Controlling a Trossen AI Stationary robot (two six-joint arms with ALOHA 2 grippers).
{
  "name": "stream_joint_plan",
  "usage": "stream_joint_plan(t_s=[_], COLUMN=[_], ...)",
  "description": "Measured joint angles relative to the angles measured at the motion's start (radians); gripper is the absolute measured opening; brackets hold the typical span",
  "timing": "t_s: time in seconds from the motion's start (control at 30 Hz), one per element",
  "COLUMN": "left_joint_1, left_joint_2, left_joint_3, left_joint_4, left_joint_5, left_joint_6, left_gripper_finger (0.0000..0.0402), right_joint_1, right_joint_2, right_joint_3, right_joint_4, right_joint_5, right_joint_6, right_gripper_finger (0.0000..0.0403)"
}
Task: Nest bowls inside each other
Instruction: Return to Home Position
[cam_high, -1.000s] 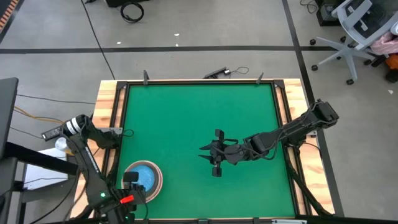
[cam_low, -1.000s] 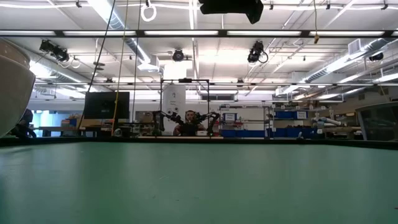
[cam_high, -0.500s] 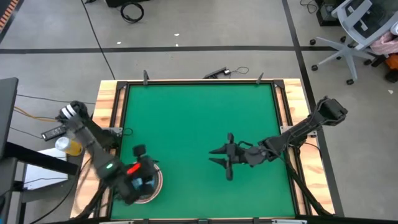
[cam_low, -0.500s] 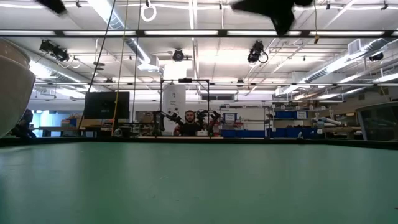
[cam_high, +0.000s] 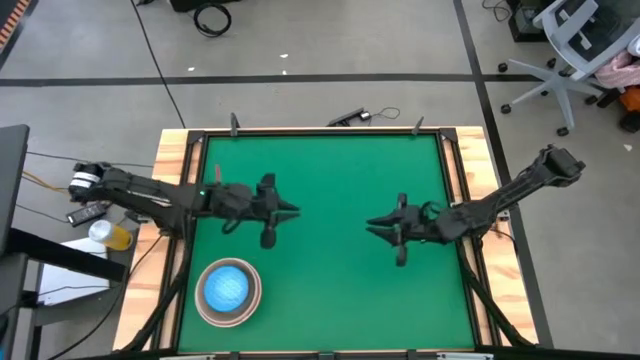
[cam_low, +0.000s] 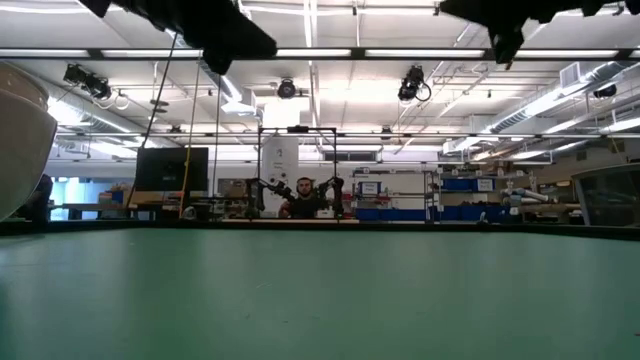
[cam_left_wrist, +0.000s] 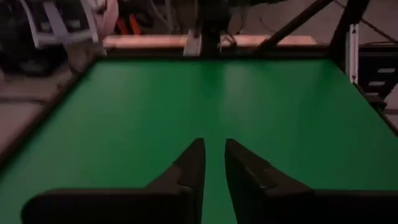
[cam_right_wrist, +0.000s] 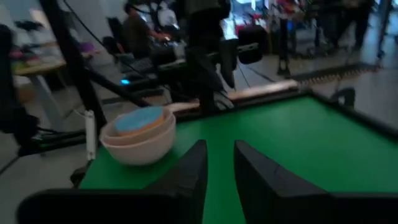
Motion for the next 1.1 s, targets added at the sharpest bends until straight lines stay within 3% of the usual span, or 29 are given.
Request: stream_joint_plan(t_s=[0.13,0.23,0.4,0.5,0.67,0.8,0.97,1.1], left_joint_1=[0.013,-0.017,-0.024,-0.002,0.092,0.216,0.332,0.351], left_joint_2=[-0.098,-0.169,-0.211,-0.227,-0.346,-0.476,-0.627,-0.732], left_joint_3=[-0.03,-0.19,-0.484,-0.56,-0.538,-0.493,-0.506,-0.522], left_joint_4=[-0.025,0.157,0.541,0.632,0.561,0.388,0.235,0.154], left_joint_5=[0.019,0.019,0.019,0.02,0.037,0.192,0.263,0.292], left_joint_6=[0.06,0.077,0.002,-0.014,0.056,0.071,0.056,0.039], left_gripper_finger=[0.0046,0.0027,0.0004,0.0005,0.0002,0.0001,0.0001,0.0001], right_joint_1=[-0.009,-0.041,-0.114,-0.167,-0.281,-0.381,-0.478,-0.491], right_joint_2=[-0.127,-0.157,-0.089,-0.009,0.011,-0.091,-0.27,-0.399], right_joint_3=[-0.087,-0.193,-0.314,-0.312,-0.244,-0.233,-0.248,-0.268], right_joint_4=[0.016,0.121,0.333,0.382,0.41,0.374,0.108,-0.041], right_joint_5=[-0.036,-0.06,-0.132,-0.17,-0.345,-0.481,-0.52,-0.521], right_joint_6=[-0.034,-0.01,0.082,0.103,0.035,0.001,0.0,0.026], right_gripper_finger=[0.0036,0.0009,0.0009,0.0006,0.0006,0.0006,0.0006,0.0006])
